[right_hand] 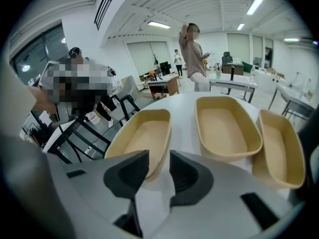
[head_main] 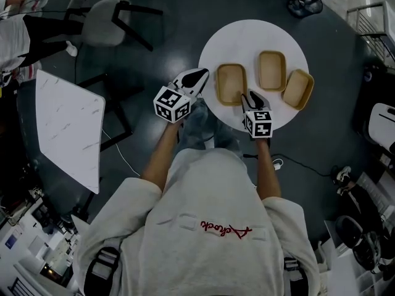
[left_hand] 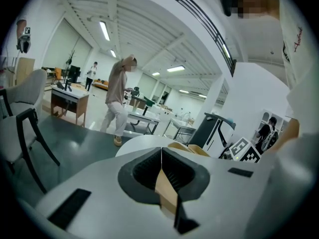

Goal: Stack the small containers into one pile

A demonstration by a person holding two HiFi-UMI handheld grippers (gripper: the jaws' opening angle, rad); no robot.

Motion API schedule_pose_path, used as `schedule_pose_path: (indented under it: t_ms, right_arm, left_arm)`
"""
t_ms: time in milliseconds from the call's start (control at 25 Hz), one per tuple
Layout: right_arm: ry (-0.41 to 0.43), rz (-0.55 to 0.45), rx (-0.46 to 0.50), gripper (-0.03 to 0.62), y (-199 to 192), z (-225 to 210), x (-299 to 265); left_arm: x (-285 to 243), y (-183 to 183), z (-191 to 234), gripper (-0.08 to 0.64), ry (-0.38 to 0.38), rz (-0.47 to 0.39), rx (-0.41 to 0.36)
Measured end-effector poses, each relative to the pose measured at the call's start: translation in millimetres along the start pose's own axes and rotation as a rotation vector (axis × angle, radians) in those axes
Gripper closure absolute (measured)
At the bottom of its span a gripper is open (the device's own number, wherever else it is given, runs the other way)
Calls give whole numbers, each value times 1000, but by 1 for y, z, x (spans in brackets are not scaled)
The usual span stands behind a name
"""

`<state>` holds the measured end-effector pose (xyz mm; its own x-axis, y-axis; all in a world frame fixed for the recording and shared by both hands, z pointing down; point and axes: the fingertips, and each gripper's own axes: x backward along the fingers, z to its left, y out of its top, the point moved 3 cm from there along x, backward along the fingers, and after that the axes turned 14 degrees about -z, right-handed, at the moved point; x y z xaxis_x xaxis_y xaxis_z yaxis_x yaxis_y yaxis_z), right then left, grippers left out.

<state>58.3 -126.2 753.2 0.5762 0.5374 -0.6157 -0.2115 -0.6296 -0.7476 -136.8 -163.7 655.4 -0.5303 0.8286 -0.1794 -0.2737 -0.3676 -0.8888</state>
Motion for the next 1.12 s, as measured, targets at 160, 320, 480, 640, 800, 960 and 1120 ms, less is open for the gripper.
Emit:
schedule_pose_path:
  t_ms: [160, 320, 480, 640, 800, 960, 1120]
  right_arm:
    - [-34, -1, -8, 511, -3, 0, -5]
    - [-50, 7, -29, 532, -6, -3, -9]
    - [-47, 9, -20, 558, -5, 0, -10]
    - [-47, -12, -38, 560, -1, 4, -8]
    - [-45, -53, -43, 560, 11, 7, -5]
    - [-53, -111, -34, 560, 34, 5, 2]
    - [-76, -173, -22, 560, 59, -4, 11]
  left_arm:
    - [4, -1, 3, 548, 2, 9, 1]
    - [4, -2, 5, 548, 4, 11, 0]
    - [6, -1, 6, 548, 4, 11, -1]
    - [9, 0, 7, 548, 0, 11, 0]
    - [8, 3, 3, 548, -9, 7, -3]
    - [3, 12, -3, 548, -27, -2, -15]
    - [-5, 21, -10, 548, -50, -13, -27]
